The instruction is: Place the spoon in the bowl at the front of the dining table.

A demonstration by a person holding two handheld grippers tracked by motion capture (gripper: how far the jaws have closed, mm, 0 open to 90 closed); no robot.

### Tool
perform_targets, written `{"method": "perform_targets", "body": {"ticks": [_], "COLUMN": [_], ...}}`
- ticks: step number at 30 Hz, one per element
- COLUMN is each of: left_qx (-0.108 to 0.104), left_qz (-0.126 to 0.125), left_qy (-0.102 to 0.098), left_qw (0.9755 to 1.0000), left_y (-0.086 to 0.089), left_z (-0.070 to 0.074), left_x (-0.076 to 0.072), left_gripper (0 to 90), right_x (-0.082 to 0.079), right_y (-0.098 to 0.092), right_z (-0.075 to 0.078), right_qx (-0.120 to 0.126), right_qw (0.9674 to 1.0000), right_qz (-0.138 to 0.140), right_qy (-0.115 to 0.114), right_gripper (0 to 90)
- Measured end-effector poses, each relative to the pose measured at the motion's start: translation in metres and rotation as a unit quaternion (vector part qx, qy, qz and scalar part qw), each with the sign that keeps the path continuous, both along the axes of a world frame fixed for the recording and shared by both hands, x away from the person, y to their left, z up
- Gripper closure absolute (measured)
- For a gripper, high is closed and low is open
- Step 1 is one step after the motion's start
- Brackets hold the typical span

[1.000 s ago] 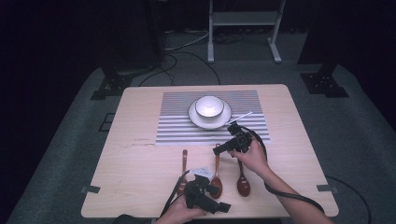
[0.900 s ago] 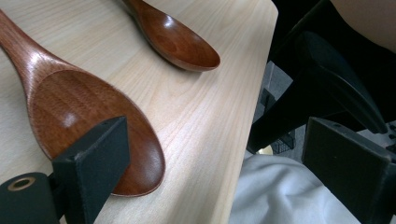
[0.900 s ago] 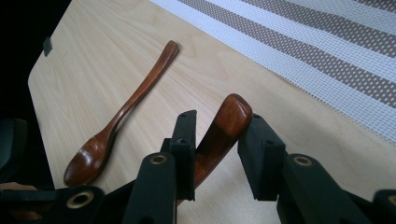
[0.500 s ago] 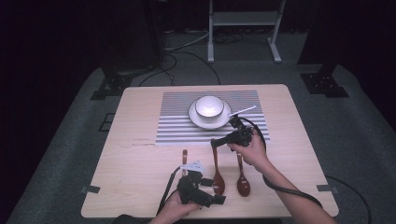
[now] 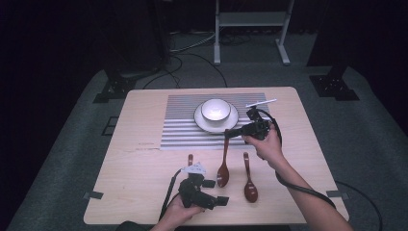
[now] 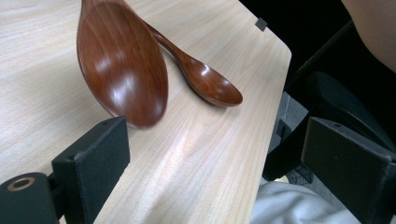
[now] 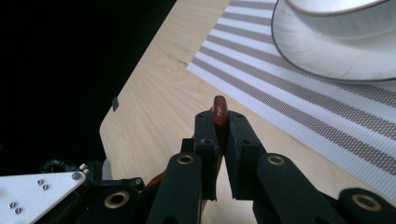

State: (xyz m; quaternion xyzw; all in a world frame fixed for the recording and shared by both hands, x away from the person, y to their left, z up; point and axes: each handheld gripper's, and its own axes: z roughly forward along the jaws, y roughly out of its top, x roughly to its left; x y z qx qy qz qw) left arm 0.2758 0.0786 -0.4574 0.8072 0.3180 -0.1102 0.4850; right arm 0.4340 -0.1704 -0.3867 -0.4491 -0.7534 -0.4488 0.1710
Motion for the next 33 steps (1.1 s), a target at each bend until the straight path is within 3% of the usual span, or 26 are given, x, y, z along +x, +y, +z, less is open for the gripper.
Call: {"method": "perform_targets", "body": {"ticks": [11,33], "left_qx": [0.001,0.003], "left_qz": [0.004,0.009], "left_qy": [-0.001,-0.007], "left_qw": [1.0,0.9999], "left_y": [0.002,0.004], "left_z": [0.0,0.001], "left_x": [0.001,0.002], "left_gripper": [6.7,6.7], "right_x": [0.014,0.04], "right_y": [-0.01,-0.009], "right_z": [0.012,0.039], "right_qx": [0.004,0.002], "right_qw": [0.9992,0.9966], "right_qz": [-0.038,-0.08], "right_qy": [-0.008,-0.021], "right_gripper": [83.0,82.2]}}
